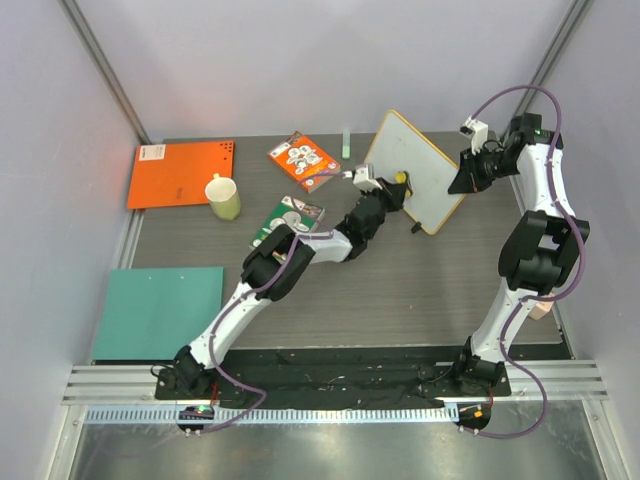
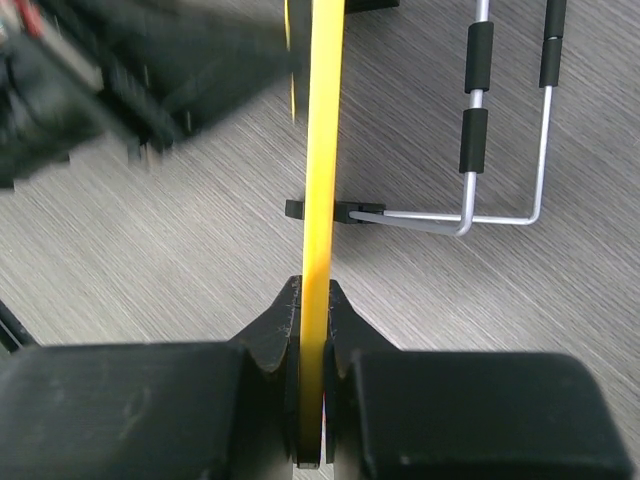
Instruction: Erase the whiteboard
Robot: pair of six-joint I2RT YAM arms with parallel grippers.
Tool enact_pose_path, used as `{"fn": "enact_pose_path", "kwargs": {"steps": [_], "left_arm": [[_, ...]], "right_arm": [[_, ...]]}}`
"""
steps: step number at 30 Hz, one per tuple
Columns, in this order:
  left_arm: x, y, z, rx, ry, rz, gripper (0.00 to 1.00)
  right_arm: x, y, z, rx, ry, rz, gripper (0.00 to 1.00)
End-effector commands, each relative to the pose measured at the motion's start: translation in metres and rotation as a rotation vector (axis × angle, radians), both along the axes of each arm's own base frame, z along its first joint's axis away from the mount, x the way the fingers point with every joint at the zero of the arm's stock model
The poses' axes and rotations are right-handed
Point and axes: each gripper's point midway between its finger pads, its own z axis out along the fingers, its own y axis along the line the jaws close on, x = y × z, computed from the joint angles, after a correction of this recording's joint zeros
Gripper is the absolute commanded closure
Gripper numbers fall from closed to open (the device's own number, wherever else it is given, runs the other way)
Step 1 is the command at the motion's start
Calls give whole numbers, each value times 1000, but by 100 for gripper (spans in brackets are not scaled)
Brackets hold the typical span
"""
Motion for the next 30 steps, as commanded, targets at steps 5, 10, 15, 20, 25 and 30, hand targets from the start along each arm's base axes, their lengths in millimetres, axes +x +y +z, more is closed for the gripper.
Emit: {"fn": "enact_pose_path", "kwargs": {"steps": [5, 10, 15, 20, 25, 30], "left_arm": [[-73, -43, -9, 4, 44, -159, 100], [-46, -29, 10, 24, -1, -65, 100], [13, 11, 19, 28, 1, 50, 100], [57, 49, 26, 57, -4, 137, 100], [81, 72, 20, 114, 23, 176, 100], [73, 71, 38, 120, -54, 126, 100]], "right_arm": [[-78, 34, -46, 44, 368, 150, 99], [-79, 34, -44, 45, 365, 148, 99], [-81, 32, -43, 32, 364, 148, 99], [-80, 31, -44, 27, 361, 149, 99], [-80, 32, -42, 36, 363, 154, 99], [-81, 30, -36, 24, 366, 161, 99]]}}
